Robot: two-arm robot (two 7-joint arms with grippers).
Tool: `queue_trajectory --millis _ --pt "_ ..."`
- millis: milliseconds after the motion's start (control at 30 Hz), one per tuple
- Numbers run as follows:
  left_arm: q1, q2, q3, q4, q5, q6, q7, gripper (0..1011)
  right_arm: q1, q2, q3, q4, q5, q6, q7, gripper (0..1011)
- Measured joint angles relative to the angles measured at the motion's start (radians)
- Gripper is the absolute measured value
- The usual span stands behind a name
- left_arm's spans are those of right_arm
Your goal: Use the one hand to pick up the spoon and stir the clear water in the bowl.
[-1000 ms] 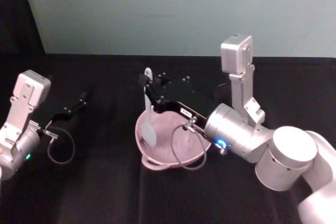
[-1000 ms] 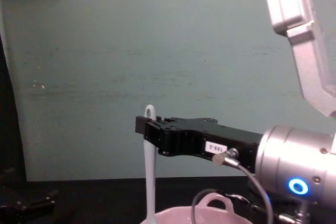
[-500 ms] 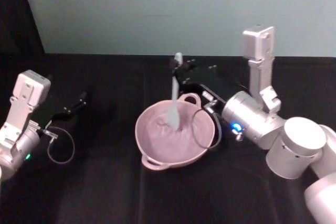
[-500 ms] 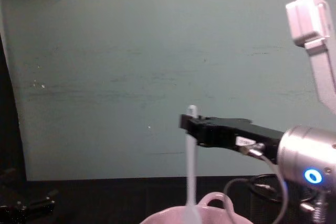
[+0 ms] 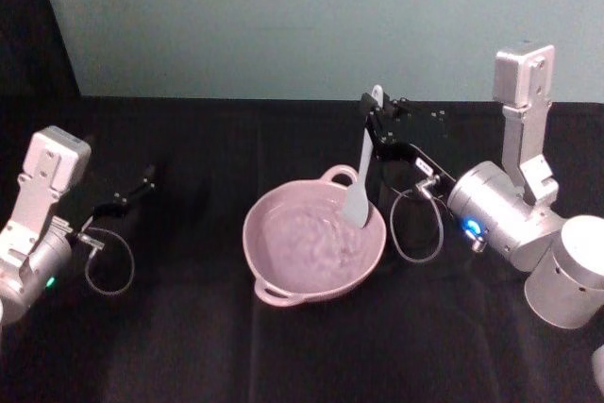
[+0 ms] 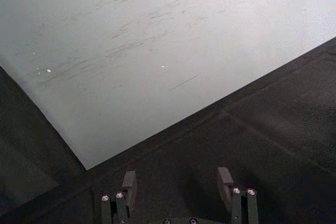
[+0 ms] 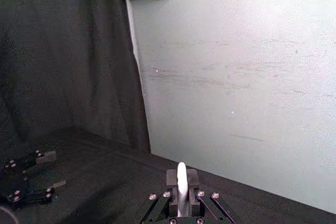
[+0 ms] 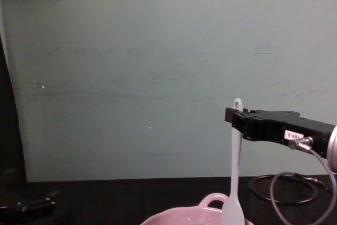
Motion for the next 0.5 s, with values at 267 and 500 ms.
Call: queue_trajectory --millis 267,500 --pt "0.0 0.0 0.0 0.0 0.0 0.0 0.0 1011 -0.037 0.003 -0.03 -0.057 -0.026 0.015 0.021 120" --pt "0.0 0.0 0.0 0.0 0.0 0.0 0.0 1011 -0.045 -0.029 -0.095 -0.08 -0.038 0.026 0.054 121"
